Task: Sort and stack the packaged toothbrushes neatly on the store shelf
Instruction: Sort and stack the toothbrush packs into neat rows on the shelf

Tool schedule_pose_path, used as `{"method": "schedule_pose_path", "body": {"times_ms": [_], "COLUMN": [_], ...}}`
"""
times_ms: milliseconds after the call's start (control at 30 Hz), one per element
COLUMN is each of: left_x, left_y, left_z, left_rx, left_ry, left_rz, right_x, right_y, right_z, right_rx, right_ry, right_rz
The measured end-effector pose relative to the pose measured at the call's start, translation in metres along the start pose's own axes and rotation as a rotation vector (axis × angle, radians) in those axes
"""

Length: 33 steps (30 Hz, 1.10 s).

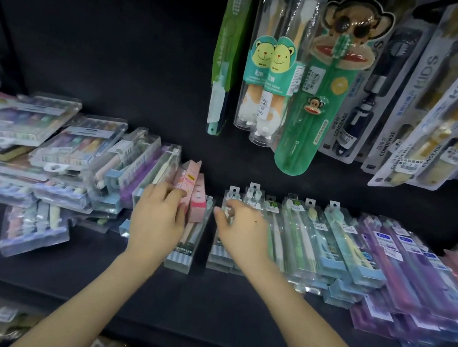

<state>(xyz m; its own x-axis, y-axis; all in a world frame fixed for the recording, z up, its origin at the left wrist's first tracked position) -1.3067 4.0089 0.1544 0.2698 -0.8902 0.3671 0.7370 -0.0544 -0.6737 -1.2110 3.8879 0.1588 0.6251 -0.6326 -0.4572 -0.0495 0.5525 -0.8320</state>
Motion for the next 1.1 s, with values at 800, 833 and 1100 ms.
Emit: {"method": "schedule_pose_path", "body": {"times_ms": [800,833,1100], "left_x": [-0.002,-0.003,-0.006], "left_y": [0.034,0.042,0.083], "left_z": [0.014,0.016,0.018], "left_rx": [-0.232,-0.253,-0.344], "left_ry": [-0.222,-0.265,-0.483], "left_rz": [-0.187,-0.206,-0.14], "right_x": [0.016,0.021,0.055], "right_y": [-0.006,-0.014,-0.056], "right_z": [0.007,0.002,-0.03], "right_rx": [-0.04,-0.028,0.016], "right_ry": [0.28,0.286,0.281], "right_rz": [0.493,0.533,0.747]}}
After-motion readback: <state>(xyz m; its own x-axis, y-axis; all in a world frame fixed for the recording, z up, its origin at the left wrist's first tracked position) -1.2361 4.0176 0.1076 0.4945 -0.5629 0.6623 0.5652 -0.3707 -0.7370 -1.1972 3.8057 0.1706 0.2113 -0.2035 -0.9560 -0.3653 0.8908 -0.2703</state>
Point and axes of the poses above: each hand's wrist, its own z-axis towards the middle knuckle, its own y-axis out of the palm, x = y × z, the point moved 2 cm from there along z, towards the middle knuckle, and after that the axes turned 1 degree about -z, right-handed, at the moved point
